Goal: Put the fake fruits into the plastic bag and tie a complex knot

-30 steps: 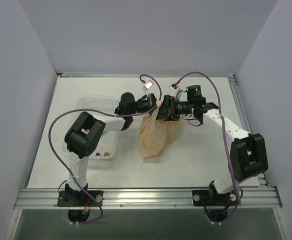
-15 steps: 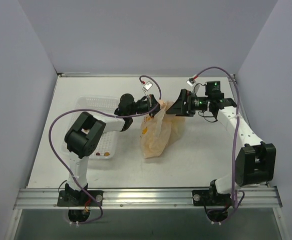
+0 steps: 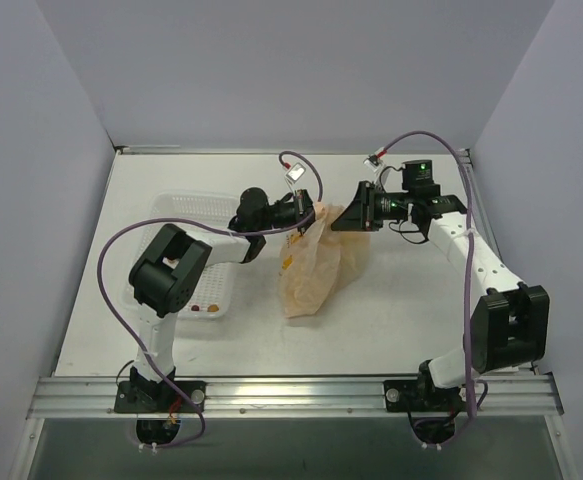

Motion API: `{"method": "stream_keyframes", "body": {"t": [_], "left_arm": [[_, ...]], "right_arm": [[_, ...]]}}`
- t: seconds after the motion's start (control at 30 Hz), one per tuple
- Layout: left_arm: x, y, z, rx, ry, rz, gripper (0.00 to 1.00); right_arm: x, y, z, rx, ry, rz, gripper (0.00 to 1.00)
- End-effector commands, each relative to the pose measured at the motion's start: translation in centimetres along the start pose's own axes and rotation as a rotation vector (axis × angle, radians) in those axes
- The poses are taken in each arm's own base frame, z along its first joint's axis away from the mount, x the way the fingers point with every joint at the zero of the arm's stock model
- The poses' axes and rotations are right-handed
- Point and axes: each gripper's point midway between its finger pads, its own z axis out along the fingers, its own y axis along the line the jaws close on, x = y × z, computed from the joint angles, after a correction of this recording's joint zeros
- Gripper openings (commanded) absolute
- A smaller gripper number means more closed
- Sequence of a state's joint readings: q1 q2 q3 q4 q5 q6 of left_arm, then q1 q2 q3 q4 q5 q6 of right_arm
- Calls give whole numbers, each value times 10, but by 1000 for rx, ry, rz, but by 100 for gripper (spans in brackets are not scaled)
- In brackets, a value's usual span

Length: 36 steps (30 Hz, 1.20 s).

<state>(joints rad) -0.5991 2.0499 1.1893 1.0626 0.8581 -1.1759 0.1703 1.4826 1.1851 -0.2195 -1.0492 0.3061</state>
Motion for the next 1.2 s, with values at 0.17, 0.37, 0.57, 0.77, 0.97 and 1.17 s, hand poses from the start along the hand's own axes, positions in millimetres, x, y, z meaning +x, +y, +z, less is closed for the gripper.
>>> {"method": "stream_keyframes", "body": {"t": [0.17, 0.37, 0.57, 0.77, 0.97, 1.17], "left_arm": [[13, -21, 0, 75, 2, 19, 0], [7, -28, 0, 94, -9, 36, 0], [0, -29, -1, 98, -21, 40, 0], [0, -32, -2, 106, -17, 37, 0], [1, -33, -3, 107, -12, 39, 0], [9, -33, -7, 110, 1, 35, 0]], "right_arm": [[-23, 26, 27, -96, -17, -82, 16], [-21, 12, 18, -46, -14, -100, 30], [-20, 7, -19, 46, -23, -84, 55], [6, 4, -35, 113, 22, -62, 38], [23, -19, -37, 189, 42, -49, 27], [3, -38, -16, 195, -39, -54, 35]]}}
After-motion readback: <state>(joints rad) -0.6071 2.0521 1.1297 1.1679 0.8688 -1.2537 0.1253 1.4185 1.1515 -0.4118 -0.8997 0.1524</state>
